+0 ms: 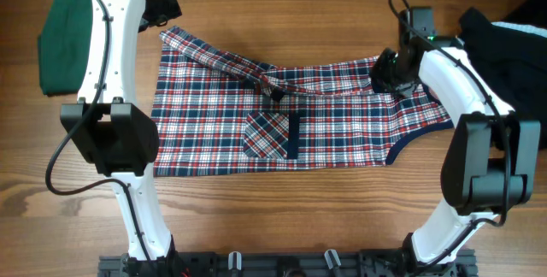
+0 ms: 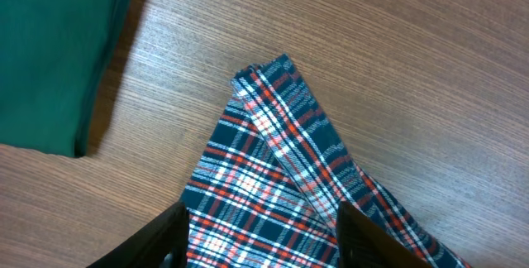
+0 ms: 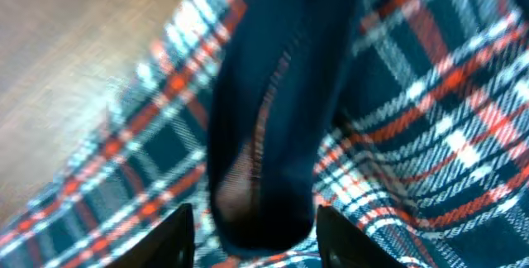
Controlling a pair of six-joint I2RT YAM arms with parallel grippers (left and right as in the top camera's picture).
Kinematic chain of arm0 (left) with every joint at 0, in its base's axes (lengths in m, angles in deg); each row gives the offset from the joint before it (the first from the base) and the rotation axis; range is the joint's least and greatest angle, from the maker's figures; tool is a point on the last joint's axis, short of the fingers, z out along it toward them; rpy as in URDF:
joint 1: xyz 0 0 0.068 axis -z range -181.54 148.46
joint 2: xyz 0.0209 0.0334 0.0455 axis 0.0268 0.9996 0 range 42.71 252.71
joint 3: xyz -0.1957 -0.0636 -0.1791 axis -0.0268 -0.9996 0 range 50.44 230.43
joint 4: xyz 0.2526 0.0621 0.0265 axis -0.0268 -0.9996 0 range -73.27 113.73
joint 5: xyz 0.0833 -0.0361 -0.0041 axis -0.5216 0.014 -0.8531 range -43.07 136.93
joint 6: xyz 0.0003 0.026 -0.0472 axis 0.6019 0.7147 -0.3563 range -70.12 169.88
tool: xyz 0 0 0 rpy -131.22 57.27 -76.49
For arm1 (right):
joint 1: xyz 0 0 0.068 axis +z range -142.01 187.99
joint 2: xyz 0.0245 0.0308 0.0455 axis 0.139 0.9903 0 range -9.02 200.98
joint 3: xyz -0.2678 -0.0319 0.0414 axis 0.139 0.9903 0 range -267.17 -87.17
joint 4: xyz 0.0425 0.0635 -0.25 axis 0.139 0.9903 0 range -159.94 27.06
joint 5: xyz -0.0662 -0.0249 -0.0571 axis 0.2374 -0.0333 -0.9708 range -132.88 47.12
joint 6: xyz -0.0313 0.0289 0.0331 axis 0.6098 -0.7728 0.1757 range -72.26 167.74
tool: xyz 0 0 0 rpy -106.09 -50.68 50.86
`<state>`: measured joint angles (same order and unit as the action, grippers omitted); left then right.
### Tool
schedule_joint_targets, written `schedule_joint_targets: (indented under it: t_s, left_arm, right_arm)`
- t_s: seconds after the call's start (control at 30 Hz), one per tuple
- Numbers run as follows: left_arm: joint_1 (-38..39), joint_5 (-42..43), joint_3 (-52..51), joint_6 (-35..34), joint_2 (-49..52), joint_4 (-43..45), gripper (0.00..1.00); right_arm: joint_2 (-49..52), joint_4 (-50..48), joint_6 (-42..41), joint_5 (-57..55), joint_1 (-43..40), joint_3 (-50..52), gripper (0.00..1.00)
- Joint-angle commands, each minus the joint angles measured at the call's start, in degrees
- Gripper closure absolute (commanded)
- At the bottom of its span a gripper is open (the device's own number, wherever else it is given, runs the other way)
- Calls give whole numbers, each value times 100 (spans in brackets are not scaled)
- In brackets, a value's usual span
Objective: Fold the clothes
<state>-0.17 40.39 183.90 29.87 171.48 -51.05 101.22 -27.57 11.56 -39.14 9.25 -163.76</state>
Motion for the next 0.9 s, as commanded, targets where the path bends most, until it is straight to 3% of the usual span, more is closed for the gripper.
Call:
schedule_joint_targets:
  t_s: [0.0,0.37,0.47,0.6,0.87]
  left_arm:
    - [-42,46,-24,31,-103,2,44]
    - [-44,46,-24,31,-103,2,44]
    - [-44,46,-24,31,-103,4,44]
    - [-44,46,-24,31,-103,4,43]
    - [-44,46,-24,31,-103,2,43]
  right_arm:
    - [-46,-2,17,-138,-9,136,50]
    - [299,-190,17,-76,-9,136,54]
    - [455,-280,20,26,0,136,67]
    - [494,-400,20,81,2,136,95]
    - [494,-1014,501,76,2,13,96]
